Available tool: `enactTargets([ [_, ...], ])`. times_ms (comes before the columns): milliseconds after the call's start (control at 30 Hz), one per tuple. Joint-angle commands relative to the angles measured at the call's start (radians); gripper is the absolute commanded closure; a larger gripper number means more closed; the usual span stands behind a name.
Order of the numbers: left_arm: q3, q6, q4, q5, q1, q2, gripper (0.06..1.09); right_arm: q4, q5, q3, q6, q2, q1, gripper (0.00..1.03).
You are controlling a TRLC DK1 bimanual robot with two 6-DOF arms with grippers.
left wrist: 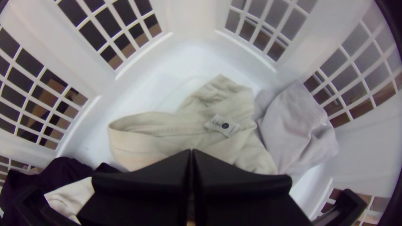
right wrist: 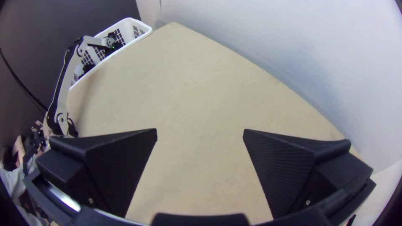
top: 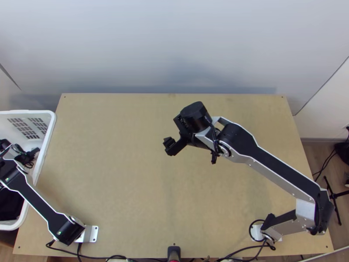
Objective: Fold the t-shirt
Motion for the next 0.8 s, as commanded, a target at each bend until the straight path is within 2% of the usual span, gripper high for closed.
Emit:
enactTargets([
  [0, -0.001, -0.024, 0.000, 0.013, 0.028, -0.053, 1.05, 0.007, 0.012, -0.003, -0.008, 0.013, 0.002, 0.07],
  [267, -0.003, -0.061, -0.073, 0.015, 0.021, -0.194, 1.05, 0.048, 0.029, 0.009, -0.021, 0.031, 0.003, 0.07],
  [467, -0.009, -0.082, -0.173, 0.090, 0.011, -0.323, 1.05, 0.050, 0.041, 0.012, -0.027, 0.033, 0.005, 0.07],
  [767, -0.011, -0.079, -0.193, 0.127, -0.006, -0.519, 1.05, 0.051, 0.067, 0.037, -0.042, 0.033, 0.005, 0.07],
])
